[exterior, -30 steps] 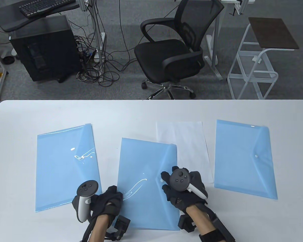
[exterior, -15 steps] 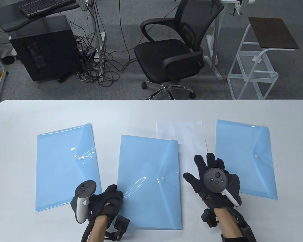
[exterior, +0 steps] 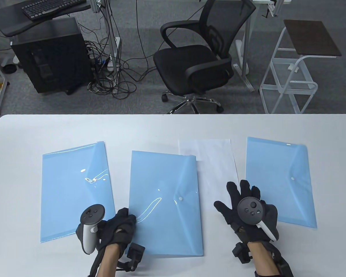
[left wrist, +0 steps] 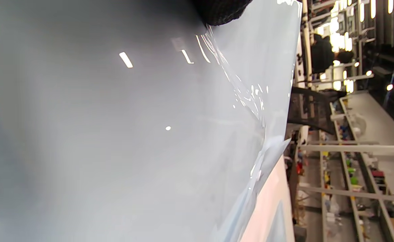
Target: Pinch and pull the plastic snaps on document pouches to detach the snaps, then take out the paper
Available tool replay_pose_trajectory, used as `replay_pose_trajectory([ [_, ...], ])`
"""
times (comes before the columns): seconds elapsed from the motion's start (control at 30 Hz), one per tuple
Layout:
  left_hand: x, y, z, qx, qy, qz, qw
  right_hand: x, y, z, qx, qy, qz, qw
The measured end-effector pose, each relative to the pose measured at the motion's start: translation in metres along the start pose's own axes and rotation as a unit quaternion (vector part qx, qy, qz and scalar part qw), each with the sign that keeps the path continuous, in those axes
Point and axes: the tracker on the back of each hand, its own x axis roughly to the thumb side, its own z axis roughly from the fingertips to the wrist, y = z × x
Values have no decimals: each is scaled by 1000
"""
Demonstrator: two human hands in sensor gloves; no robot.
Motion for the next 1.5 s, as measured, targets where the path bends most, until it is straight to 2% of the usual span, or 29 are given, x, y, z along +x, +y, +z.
replay_pose_trajectory([
  [0.23,25,27,-6,43,-18,8,999,-6,0,1,7,6,-14,1000],
  [0.67,60,73,-60,98,-14,-31,995,-12,-3,2,8,8,-15,1000],
  [1.1,53,73,-109,98,24,-36,994,-9,-1,1,16,8,-3,1000],
  [1.3,50,72,-120,113,36,-56,991,-8,0,0,15,8,1,1000],
  [1.5,49,76,-121,155,46,-99,982,-7,2,0,18,8,6,1000],
])
